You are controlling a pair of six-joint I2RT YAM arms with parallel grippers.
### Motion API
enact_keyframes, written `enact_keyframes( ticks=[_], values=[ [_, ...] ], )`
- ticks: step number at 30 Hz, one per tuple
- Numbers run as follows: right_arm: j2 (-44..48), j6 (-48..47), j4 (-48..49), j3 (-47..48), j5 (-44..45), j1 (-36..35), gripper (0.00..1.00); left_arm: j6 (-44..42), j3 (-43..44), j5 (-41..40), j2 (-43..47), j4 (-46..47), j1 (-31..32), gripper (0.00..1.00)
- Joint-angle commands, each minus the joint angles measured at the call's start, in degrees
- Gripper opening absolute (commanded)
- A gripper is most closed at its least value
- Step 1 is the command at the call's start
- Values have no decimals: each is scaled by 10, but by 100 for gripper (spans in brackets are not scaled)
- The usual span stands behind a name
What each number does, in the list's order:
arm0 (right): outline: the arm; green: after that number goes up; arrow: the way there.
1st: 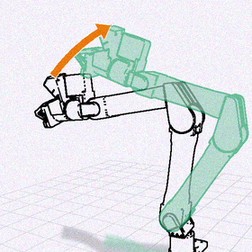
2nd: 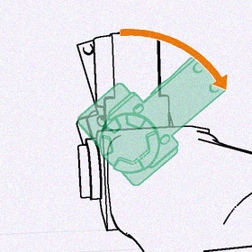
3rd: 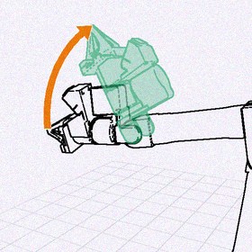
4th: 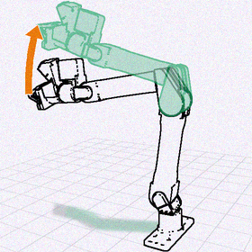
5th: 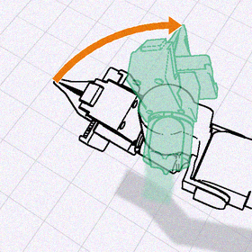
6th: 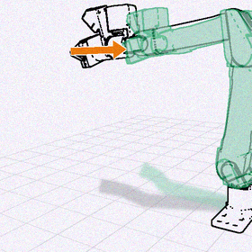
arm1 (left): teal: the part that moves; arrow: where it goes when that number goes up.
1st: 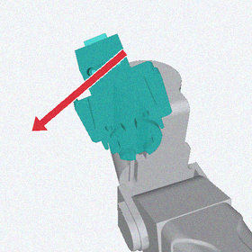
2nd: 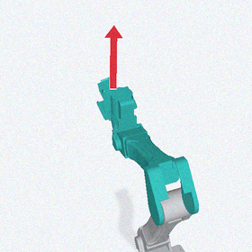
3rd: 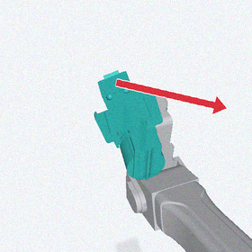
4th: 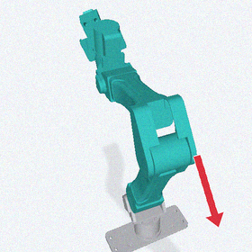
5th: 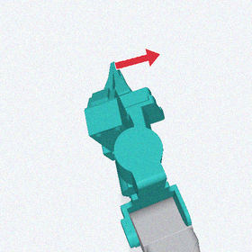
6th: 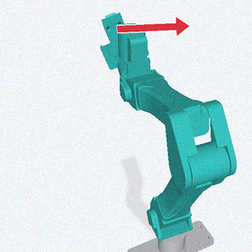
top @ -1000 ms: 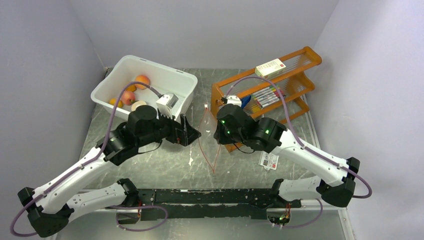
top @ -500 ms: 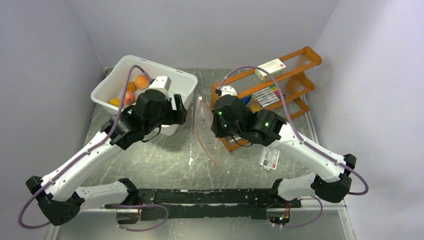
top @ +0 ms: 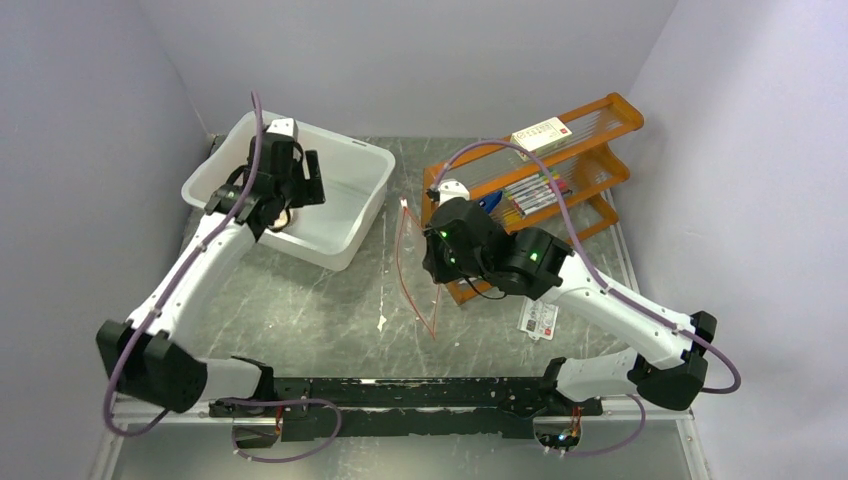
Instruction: Place the food in the zip-top bag and seal the zipper
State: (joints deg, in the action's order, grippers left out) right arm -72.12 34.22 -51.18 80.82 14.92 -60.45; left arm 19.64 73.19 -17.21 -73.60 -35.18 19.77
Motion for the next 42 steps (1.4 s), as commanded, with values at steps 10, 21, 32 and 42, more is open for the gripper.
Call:
enact_keyframes(
  ticks=[10, 21, 32, 42],
  values=[
    [19, -40, 5, 1, 19, 1, 0, -174, 75, 150, -185, 161, -178, 76],
    [8, -38, 1, 7, 24, 2, 0, -240, 142, 247, -326, 249, -238, 73],
    [13, -24, -5, 4, 34, 1, 0, -250, 204, 288, -433, 266, -249, 75],
    [13, -30, 9, 8, 43, 1, 0, -270, 230, 265, -478, 269, -249, 80]
  ],
)
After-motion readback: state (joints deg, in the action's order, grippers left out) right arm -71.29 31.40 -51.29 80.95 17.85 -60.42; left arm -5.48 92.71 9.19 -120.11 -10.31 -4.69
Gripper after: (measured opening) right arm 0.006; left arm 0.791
